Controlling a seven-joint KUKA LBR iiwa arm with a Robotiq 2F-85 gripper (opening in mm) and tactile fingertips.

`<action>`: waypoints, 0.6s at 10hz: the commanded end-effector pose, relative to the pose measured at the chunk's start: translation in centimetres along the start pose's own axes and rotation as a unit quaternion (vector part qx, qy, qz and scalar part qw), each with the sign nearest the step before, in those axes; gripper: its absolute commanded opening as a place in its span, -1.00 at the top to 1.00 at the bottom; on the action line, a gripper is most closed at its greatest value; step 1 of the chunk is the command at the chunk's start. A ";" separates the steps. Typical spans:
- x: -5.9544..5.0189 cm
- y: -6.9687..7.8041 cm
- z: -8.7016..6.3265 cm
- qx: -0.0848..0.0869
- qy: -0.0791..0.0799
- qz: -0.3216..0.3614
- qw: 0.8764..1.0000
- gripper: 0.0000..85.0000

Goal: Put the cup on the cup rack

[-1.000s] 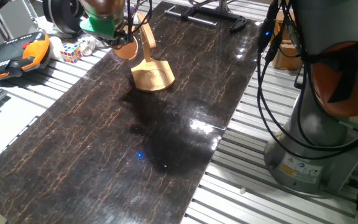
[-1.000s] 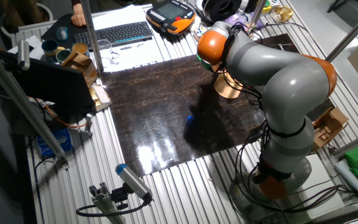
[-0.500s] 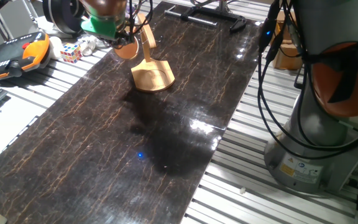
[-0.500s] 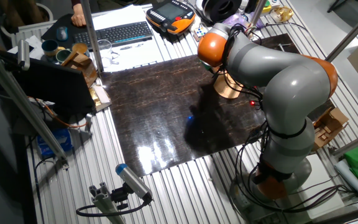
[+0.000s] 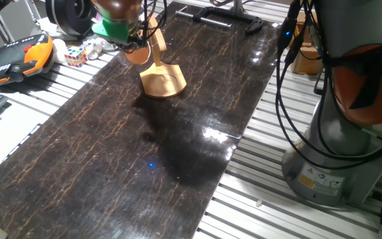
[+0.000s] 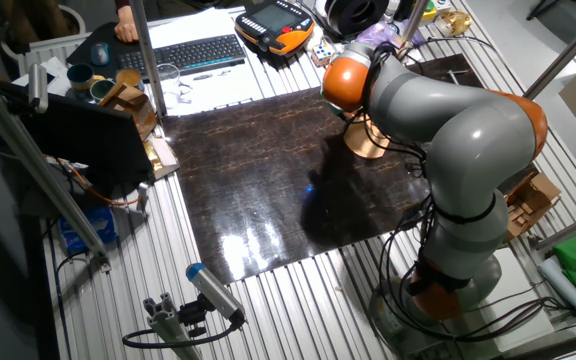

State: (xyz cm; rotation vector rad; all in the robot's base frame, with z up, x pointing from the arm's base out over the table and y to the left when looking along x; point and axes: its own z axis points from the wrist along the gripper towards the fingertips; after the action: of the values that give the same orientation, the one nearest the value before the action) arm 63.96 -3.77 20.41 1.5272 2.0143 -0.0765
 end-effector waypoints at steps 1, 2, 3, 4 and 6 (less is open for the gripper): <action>0.0 0.0 0.0 0.000 0.000 0.000 1.000 0.98; 0.0 -0.1 0.0 -0.001 0.000 0.000 1.000 0.98; 0.0 -0.1 0.0 -0.003 -0.001 -0.001 1.000 0.98; 0.0 -0.2 0.0 -0.005 0.000 -0.001 1.000 0.98; -0.1 -0.4 0.0 -0.010 0.002 -0.007 1.000 0.98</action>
State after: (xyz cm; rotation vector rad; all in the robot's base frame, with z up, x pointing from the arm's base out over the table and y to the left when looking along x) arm 63.55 -3.95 20.35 1.5026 2.0227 -0.0556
